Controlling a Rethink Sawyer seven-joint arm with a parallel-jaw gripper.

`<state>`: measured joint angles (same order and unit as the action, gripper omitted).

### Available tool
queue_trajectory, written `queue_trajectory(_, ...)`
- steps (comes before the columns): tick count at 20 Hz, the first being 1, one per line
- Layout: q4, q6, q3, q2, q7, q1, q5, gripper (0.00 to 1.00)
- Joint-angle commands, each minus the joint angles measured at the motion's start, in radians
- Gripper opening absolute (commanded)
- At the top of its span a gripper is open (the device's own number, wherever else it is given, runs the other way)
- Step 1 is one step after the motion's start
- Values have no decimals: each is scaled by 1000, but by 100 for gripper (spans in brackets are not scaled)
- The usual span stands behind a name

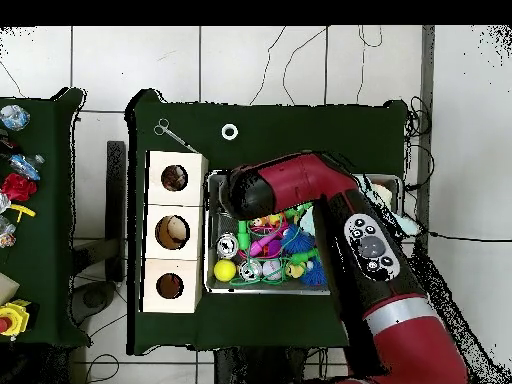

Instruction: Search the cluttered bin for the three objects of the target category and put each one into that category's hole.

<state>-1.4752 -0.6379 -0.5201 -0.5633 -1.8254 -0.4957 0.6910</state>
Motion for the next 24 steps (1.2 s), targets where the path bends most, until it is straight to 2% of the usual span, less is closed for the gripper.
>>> queue_trajectory(1,-132,32,60,-15,1,-72,3,100)
queue_trajectory(4,-131,39,69,0,-10,-63,23,100)
queue_trajectory(6,-112,53,104,21,-67,-26,43,100)
queue_trajectory(10,-95,71,136,58,-104,20,41,100)
queue_trajectory(13,-119,43,113,65,-17,11,28,100)
queue_trajectory(16,-158,50,62,70,63,-29,10,100)
queue_trajectory(24,-227,7,34,62,53,-67,-59,100)
